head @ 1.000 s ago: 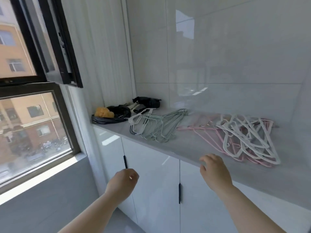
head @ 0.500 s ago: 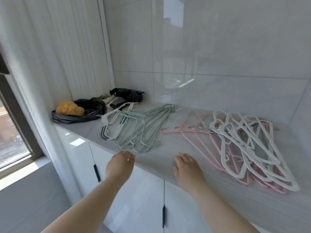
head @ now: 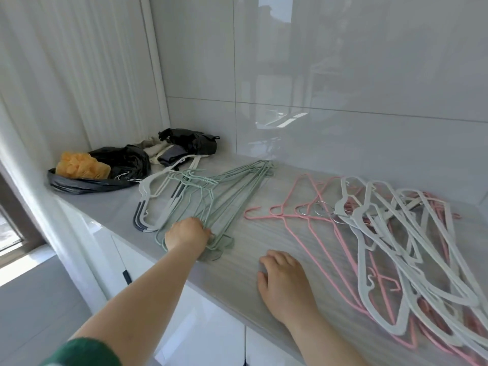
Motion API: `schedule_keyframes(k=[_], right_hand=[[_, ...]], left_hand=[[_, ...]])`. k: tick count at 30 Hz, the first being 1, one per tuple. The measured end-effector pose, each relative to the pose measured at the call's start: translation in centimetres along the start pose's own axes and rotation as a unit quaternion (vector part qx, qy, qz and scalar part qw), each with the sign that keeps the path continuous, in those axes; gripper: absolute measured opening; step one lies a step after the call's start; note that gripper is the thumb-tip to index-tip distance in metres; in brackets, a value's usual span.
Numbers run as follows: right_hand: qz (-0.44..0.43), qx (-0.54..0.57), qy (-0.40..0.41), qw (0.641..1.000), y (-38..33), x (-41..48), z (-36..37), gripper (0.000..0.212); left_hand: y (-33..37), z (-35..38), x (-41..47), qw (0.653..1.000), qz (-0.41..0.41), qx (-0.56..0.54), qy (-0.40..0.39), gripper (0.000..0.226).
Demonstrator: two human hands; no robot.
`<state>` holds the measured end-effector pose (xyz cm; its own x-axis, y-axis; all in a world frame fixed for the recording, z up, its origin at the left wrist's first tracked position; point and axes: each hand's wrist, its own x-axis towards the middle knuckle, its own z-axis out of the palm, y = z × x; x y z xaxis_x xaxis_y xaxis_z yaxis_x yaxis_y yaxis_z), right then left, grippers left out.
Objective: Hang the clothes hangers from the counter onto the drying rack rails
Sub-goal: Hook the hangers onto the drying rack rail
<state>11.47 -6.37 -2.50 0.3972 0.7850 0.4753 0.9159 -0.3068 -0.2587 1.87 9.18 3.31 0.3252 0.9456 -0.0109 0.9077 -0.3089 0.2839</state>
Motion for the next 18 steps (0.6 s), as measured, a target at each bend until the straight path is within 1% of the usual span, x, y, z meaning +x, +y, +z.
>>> schedule_keyframes(k=[2,4,8,9,10,12,13,15,18], right_hand=[[-0.006,0.004,0.009,1.000,0.1,0.2,0.1,0.032],[-0.012,0.003,0.016,1.000,0.3,0.4,0.2,0.031],[-0.013,-0.007,0.038,0.999,0.6,0.6,0.7,0.028],[-0.013,-0.007,0.046,0.999,0.7,0.6,0.8,0.027],[-0.013,-0.005,0.050,0.999,0.7,0.6,0.9,0.026],[-0.021,-0.005,0.056,0.998,0.8,0.7,1.0,0.026],[-0.026,-0.005,0.054,0.998,0.9,0.7,1.0,0.026],[-0.033,0.003,0.046,0.998,0.9,0.8,0.8,0.026],[-0.034,0.019,0.036,0.999,0.9,0.8,0.3,0.029]], left_hand=[[-0.3,-0.4,0.3,0.999,-0.012,-0.041,-0.021,0.026],[-0.9,-0.9,0.2,0.996,-0.030,-0.077,-0.013,0.030],[-2.4,-1.6,-0.2,0.988,-0.051,-0.125,0.075,0.027],[-2.7,-1.7,-0.1,0.981,-0.048,-0.167,0.091,0.026],[-2.8,-1.9,-0.1,0.966,-0.046,-0.237,0.090,0.024],[-2.6,-2.5,-0.4,0.922,-0.036,-0.378,0.071,0.018],[-2.4,-2.9,-0.7,0.907,-0.027,-0.413,0.073,0.014],[-2.2,-3.7,-1.6,0.898,0.001,-0.431,0.091,0.014],[-2.4,-4.5,-3.6,0.893,0.032,-0.431,0.122,0.026]])
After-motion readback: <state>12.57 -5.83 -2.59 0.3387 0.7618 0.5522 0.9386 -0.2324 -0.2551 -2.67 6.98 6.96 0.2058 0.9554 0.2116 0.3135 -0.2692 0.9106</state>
